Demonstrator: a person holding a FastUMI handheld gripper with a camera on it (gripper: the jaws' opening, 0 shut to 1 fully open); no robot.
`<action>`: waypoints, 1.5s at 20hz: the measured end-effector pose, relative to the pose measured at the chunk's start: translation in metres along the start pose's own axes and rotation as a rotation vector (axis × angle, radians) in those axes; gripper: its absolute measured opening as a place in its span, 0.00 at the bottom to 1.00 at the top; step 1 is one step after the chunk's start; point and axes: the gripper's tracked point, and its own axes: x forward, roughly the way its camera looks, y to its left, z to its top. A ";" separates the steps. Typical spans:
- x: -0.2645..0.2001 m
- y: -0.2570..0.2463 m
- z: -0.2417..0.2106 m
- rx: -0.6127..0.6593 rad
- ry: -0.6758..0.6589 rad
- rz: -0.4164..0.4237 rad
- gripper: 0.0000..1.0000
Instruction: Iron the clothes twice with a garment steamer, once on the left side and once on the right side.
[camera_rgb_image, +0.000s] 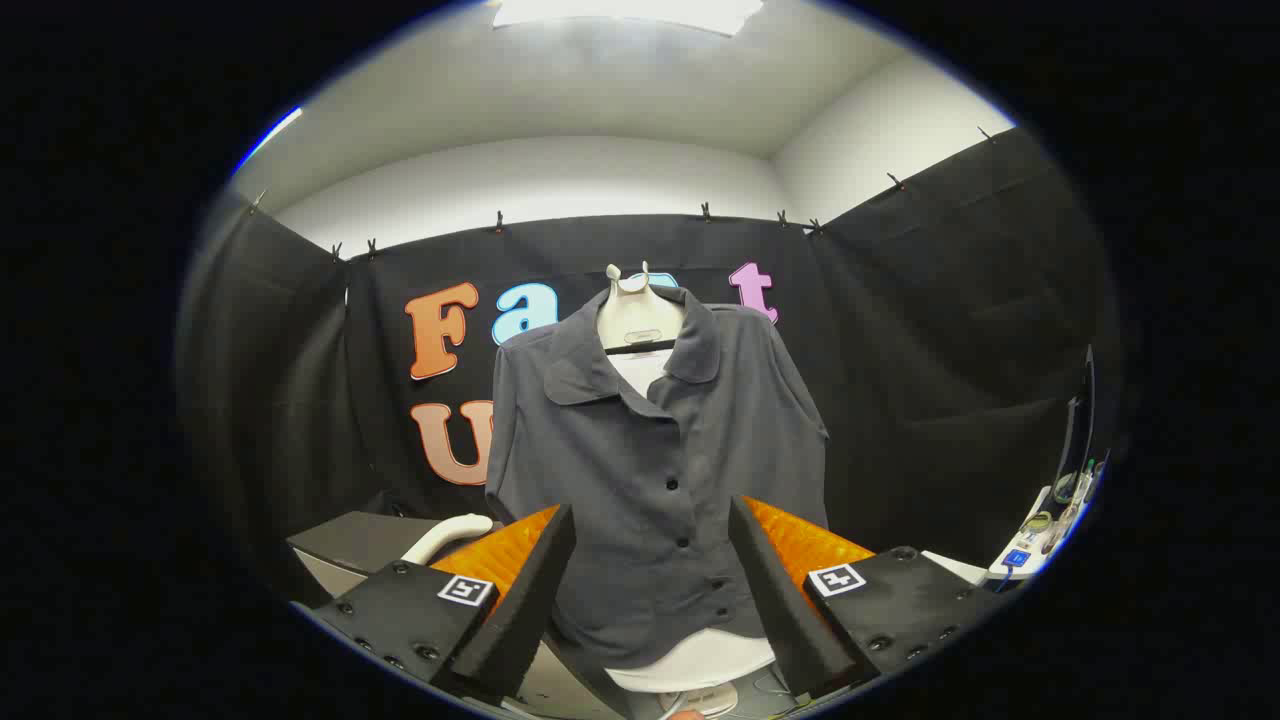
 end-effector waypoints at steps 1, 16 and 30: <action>0.002 -0.002 0.001 -0.005 -0.001 -0.005 0.98; 0.019 -0.032 0.023 0.008 -0.003 0.140 0.98; 0.024 -0.023 0.025 -0.004 -0.021 0.112 0.98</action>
